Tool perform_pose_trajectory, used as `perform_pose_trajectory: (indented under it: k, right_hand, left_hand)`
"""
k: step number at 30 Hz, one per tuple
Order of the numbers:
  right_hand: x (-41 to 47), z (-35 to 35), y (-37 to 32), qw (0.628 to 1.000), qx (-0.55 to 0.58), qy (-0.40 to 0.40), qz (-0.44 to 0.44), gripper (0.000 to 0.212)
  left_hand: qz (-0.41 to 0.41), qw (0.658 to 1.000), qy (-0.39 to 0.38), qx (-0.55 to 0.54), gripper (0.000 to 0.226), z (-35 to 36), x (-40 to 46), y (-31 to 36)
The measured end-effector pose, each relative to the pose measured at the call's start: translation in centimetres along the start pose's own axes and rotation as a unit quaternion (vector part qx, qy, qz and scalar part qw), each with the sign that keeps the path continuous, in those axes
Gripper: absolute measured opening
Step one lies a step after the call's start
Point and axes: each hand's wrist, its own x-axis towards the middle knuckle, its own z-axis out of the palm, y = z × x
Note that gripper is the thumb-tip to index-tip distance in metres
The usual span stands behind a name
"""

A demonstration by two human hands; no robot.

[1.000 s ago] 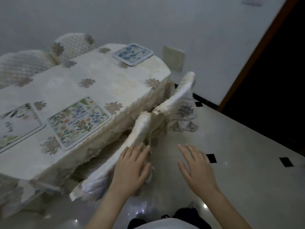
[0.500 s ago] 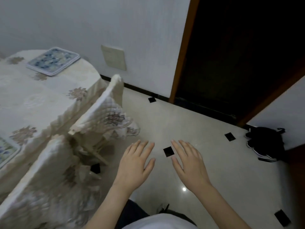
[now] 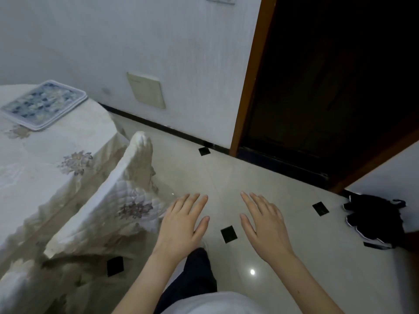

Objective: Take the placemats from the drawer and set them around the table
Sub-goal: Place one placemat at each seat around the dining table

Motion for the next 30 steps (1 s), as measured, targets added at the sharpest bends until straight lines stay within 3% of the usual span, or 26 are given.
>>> perform_pose_trajectory:
  k: [11,21,30]
  right_hand:
    - [22.2,-2.9,-2.4,0.999,-0.012,0.010,-0.041,0.060]
    - [42.1,-2.2,-0.4,0.990,-0.018,-0.049,-0.128,0.060]
    - [62.6,-5.4,-0.8,0.960,-0.025,-0.106,-0.259,0.063]
  left_hand:
    - [-0.035,0.998,0.043,0.019,0.055,-5.1,18.8,-9.1]
    - [-0.134,0.990,0.030,0.024,0.056,-2.8,33.0,-13.9]
    - [-0.264,0.958,0.110,0.018,0.054,-5.6,46.9,-17.2]
